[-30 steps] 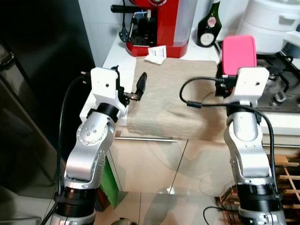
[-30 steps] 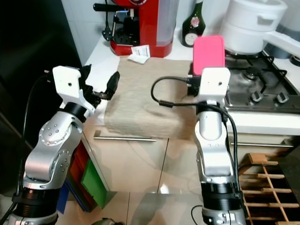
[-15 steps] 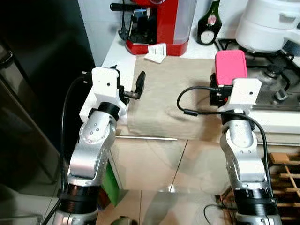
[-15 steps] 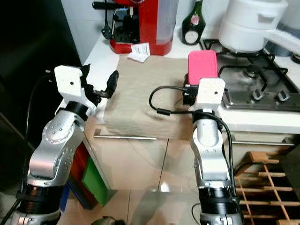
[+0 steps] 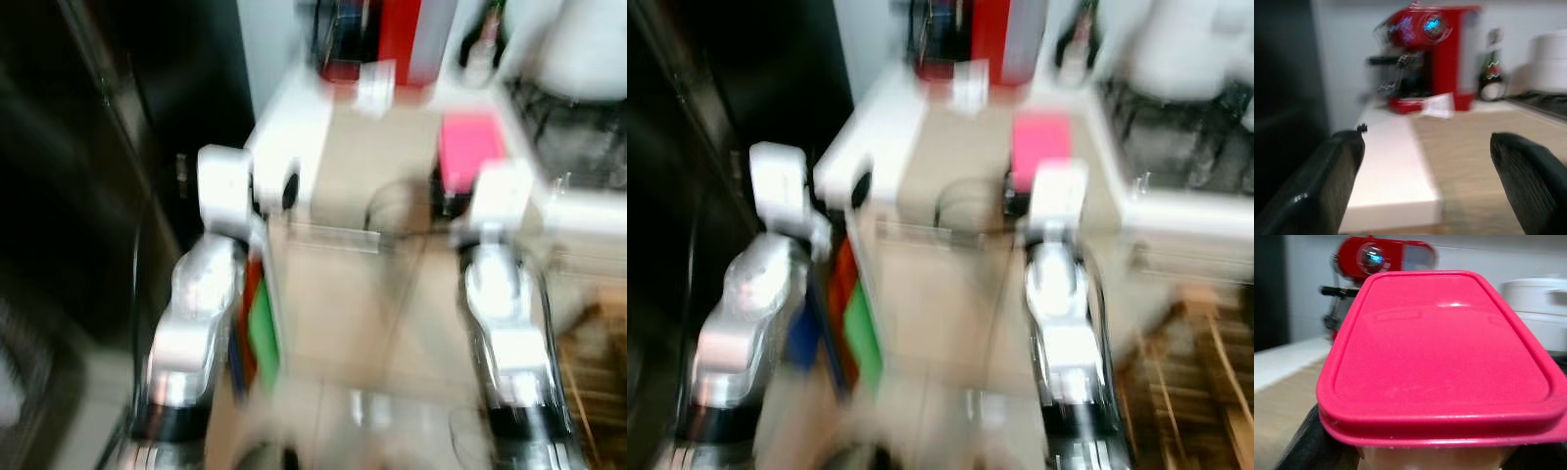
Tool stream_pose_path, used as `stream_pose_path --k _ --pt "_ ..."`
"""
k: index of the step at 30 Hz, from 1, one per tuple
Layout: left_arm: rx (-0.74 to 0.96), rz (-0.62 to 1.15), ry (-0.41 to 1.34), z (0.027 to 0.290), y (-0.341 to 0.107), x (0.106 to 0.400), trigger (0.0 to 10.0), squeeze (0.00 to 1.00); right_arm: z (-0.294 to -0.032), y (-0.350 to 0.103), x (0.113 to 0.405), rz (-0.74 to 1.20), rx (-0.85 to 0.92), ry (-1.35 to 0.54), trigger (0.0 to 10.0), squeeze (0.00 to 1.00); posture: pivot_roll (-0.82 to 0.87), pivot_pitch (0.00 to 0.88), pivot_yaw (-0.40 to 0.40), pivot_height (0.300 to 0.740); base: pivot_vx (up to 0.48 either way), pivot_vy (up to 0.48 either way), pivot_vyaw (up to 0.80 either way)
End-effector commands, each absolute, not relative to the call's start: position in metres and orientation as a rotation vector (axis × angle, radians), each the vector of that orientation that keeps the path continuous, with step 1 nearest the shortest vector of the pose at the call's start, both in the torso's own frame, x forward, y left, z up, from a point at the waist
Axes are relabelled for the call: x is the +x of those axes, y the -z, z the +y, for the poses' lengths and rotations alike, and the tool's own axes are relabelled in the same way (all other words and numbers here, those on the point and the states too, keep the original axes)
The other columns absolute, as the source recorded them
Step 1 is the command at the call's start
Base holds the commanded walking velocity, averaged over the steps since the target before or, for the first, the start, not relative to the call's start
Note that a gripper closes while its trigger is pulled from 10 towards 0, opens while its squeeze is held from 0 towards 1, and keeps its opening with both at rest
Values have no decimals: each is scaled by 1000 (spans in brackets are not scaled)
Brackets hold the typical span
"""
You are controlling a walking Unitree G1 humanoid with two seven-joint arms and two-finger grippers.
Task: Restocking fridge
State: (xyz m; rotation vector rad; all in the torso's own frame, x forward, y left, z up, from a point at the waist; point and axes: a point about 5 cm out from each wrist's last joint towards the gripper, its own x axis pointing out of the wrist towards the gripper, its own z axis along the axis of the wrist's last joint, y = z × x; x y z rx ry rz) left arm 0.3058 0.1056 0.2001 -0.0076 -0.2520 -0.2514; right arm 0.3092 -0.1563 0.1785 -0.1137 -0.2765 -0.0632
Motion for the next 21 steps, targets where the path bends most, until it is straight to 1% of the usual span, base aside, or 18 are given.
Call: stream_pose_path --k 1,14,18,21 --pt "10 -248 241 108 -198 307 10000 0 -156 -183 310 -300 -113 67 10000 0 -53 0 56 740 -266 0 0" --pt "17 -244 249 106 -195 306 10000 0 -156 -179 309 -285 -115 65 10000 0 -59 0 62 740 -267 0 0" --pt "10 -221 237 106 -188 306 10000 0 -157 -170 308 -250 -108 77 10000 0 -50 0 49 740 -270 0 0" --pt "18 -228 238 107 -191 305 10000 0 -151 -169 306 -239 -116 36 10000 0 -49 0 40 740 -274 0 0"
